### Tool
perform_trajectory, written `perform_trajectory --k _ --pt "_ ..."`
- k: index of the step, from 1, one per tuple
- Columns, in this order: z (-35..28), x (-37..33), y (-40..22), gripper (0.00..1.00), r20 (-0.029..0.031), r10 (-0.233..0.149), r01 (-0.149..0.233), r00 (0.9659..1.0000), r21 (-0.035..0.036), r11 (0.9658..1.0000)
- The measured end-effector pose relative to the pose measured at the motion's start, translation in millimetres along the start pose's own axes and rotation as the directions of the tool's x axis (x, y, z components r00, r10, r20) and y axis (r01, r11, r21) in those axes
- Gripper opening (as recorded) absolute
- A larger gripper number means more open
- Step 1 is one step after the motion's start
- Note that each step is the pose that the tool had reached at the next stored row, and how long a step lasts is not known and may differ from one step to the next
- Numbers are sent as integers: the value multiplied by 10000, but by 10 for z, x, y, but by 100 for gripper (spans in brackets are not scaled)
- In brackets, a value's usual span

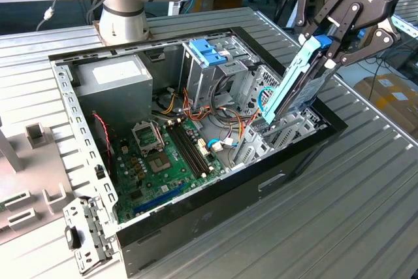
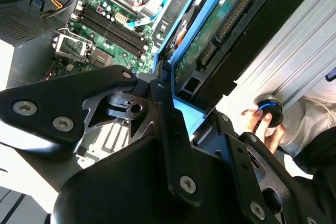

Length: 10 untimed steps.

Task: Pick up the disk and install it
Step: 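Pick up the disk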

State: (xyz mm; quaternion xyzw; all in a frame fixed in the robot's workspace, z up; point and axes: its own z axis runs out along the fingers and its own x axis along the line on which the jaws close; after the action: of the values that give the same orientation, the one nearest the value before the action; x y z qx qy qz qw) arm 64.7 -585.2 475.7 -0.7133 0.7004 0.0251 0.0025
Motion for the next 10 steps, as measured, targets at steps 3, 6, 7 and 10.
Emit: perform_trajectory --k 3,6,7,10 --pt "0 2 -38 37 0 0 0 10000 0 10000" --pt "1 7 -79 37 2 0 0 10000 0 10000" --pt "3 12 -79 37 6 2 -2 10000 1 10000" --pt "11 17 -98 37 12 67 -67 10000 2 10000"
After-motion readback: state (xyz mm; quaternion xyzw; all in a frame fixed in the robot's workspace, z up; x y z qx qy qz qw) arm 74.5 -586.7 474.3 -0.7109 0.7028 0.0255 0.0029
